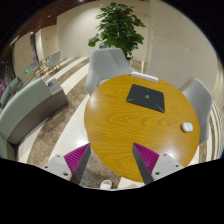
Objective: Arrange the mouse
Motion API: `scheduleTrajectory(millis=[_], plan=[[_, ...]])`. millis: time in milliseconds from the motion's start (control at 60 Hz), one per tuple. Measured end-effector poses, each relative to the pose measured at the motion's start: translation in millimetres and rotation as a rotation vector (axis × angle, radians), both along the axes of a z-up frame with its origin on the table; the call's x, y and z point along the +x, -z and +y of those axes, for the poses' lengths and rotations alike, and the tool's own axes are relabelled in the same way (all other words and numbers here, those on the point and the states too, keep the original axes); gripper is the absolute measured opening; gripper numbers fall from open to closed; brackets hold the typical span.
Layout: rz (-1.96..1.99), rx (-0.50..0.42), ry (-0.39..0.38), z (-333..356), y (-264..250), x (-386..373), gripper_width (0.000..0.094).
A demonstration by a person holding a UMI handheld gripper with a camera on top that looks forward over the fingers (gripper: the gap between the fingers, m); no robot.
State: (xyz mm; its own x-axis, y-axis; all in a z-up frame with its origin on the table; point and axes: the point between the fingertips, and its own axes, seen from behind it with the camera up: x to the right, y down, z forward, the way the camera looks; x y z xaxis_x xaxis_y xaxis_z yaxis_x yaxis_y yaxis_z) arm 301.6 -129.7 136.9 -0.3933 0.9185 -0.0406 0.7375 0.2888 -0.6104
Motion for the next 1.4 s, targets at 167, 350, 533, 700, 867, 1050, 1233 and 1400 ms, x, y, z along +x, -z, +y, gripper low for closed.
scheduleTrajectory(millis=[167,350,533,700,867,1050,1233,1400], plan=[[0.016,0.01,0.034,14,-1,-2,0.0874],[0.022,0.017,0.106,47,-2,-3,0.0865],[0.02,0.017,0.239,97,-5,-10,0.0868],[0.035,0.033,0.369,164,2,-17,0.0869],[0.04,0.062,0.473,237,19,-13,0.0865],[0.074,0.082,0.519,297,39,-18,0.0871],[0.093,0.067,0.529,334,56,-37,0.0867],[0.114,0.04,0.517,352,73,-70,0.0868]])
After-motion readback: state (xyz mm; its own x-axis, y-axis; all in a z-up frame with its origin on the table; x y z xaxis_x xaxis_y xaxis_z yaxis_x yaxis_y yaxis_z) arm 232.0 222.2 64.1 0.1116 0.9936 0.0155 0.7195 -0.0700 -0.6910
